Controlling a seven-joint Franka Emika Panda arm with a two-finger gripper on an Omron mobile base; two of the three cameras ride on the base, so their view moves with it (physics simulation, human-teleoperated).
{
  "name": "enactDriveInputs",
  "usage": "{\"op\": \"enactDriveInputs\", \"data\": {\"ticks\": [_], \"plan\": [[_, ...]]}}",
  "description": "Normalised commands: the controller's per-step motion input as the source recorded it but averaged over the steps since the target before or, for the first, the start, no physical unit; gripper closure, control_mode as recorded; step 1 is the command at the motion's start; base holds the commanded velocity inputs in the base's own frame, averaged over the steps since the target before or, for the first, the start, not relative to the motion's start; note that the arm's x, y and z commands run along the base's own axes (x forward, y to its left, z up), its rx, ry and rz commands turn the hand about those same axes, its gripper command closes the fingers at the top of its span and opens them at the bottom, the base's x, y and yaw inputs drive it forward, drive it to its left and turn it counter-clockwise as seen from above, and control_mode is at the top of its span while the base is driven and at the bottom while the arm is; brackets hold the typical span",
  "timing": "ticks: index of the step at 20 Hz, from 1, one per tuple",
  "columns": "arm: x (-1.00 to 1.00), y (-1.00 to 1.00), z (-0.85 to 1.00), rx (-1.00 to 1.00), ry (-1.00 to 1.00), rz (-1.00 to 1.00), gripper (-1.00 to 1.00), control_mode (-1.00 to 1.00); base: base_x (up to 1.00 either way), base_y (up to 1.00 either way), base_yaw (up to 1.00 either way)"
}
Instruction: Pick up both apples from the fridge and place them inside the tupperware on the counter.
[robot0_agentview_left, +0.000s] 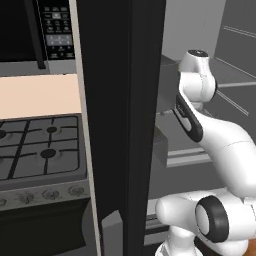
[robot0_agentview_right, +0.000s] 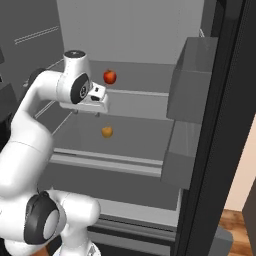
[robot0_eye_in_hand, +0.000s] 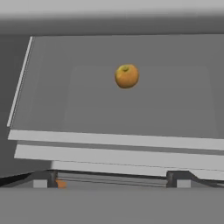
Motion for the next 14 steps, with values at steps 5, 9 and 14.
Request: {"op": "enactDriveInputs", "data": {"ticks": [5, 9, 14], "plan": [[0.08, -0.20, -0.20, 0.20, -0.07, 0.00, -1.00, -1.00, 0.00, 0.00, 0.00], [0.00, -0.18, -0.30, 0.17, -0.31, 0.00, -1.00, -1.00, 0.00, 0.00, 0.00], [0.03, -0.06, -0.33, 0.02, -0.34, -0.01, -1.00, -1.00, 0.00, 0.00, 0.00]]}}
